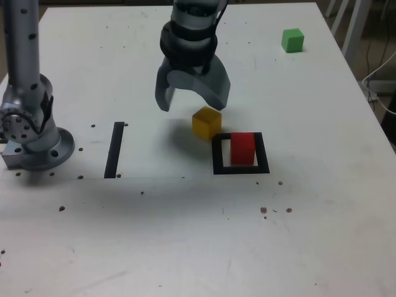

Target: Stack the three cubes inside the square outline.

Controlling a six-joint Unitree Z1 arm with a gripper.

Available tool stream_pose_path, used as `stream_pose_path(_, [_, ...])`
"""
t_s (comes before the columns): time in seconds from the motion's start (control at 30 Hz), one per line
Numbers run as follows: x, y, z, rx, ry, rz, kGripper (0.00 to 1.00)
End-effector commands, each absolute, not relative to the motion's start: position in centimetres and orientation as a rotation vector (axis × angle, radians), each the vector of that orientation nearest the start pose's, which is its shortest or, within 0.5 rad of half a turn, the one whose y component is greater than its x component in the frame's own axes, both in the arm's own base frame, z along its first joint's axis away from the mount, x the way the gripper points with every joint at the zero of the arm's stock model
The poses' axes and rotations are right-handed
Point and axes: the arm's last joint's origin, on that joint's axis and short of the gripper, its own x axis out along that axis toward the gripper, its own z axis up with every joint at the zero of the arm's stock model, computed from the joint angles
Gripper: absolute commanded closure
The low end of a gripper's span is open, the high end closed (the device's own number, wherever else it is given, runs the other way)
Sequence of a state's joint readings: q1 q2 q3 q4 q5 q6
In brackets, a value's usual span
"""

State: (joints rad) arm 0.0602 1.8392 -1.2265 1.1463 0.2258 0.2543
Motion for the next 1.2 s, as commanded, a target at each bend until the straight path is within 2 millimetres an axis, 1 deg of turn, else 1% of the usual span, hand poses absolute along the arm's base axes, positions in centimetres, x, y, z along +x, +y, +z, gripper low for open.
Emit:
stream_pose_path(0.0, [27.7,2.8,24.8,0.372,1.775,-0.050,0.02])
stream_pose_path(0.27, [27.7,1.9,24.5,0.465,1.782,-0.089,0.02])
stream_pose_path(0.6, [28.9,0.2,23.2,0.520,1.791,-0.142,0.02])
stream_pose_path(0.93, [29.9,0.1,22.1,0.521,1.810,-0.152,0.02])
stream_pose_path(1.17, [30.3,0.1,21.4,0.518,1.828,-0.158,0.05])
